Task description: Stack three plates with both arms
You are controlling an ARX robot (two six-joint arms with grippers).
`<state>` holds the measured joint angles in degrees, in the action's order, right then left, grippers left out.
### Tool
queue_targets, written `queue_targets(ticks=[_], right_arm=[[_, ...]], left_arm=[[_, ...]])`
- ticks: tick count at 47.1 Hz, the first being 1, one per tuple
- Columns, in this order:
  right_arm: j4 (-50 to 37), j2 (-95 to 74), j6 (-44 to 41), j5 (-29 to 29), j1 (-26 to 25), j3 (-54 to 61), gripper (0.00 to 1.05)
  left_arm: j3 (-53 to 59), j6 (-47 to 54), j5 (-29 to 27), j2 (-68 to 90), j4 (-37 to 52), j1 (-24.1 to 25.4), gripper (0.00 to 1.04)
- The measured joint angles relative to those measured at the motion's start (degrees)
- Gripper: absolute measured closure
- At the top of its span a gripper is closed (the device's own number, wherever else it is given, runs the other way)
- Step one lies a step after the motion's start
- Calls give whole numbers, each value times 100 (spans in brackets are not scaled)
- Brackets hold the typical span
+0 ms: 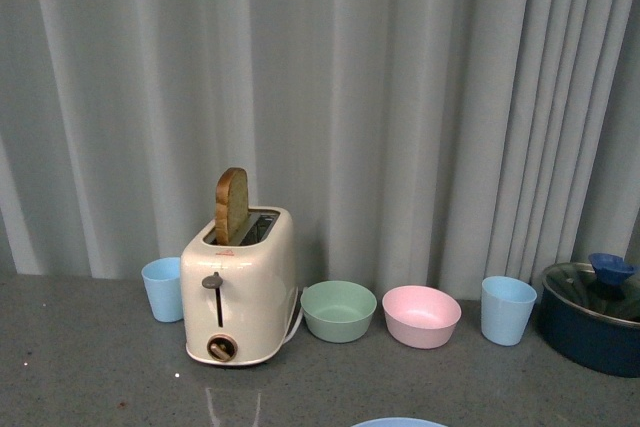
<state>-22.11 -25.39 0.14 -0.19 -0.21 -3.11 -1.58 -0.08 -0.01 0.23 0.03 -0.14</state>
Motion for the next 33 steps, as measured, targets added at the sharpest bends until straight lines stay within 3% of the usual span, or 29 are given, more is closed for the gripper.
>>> queue_targets(ticks=[33], right_arm=[[1165, 1517, -2, 13, 2, 280, 102]], left_arm=[[0, 0, 0, 0, 0, 0, 7]])
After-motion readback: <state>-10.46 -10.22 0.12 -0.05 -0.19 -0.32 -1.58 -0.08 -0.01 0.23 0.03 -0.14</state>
